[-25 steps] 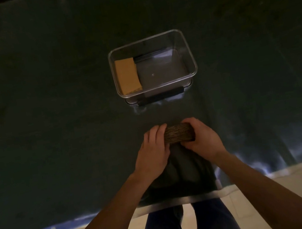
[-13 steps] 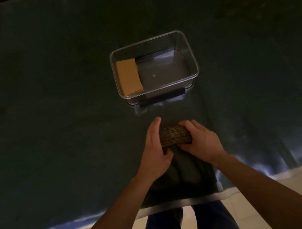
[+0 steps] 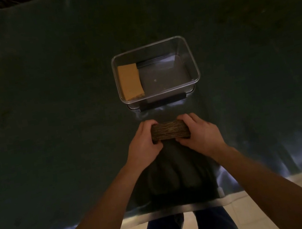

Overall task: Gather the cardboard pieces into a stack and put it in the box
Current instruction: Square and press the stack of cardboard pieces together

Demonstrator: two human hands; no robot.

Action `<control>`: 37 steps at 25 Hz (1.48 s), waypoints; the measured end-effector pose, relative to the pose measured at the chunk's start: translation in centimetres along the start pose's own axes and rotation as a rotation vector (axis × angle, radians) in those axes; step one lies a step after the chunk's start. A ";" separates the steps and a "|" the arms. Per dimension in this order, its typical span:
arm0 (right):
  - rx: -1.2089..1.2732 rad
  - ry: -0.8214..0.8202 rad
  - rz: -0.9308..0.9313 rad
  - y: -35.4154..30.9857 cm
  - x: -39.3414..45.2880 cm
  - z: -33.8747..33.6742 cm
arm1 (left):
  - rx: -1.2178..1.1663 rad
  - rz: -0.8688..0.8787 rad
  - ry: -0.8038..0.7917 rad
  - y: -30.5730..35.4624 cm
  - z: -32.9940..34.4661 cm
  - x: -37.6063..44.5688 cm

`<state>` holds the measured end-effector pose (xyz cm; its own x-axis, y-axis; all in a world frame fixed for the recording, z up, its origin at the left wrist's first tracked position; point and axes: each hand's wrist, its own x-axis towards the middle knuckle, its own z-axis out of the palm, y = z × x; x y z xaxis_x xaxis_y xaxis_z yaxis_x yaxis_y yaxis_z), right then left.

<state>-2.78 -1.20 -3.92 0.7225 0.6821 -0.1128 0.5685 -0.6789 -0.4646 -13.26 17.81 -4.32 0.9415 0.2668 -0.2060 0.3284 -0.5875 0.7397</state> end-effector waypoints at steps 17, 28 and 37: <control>0.030 -0.023 0.034 0.3 0.6 0.5 | 0.023 -0.017 0.028 -0.8 1.0 0.3; 0.039 -0.141 0.082 0.5 0.1 0.9 | 0.074 -0.074 -0.005 -1.2 2.1 0.1; -0.242 -0.109 -0.156 -1.8 1.5 0.9 | 0.092 -0.121 -0.024 -1.0 2.2 0.4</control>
<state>-3.10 1.32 -4.03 0.5802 0.7992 -0.1567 0.7558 -0.6001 -0.2622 -13.04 16.81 -6.52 0.8958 0.3224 -0.3059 0.4440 -0.6201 0.6468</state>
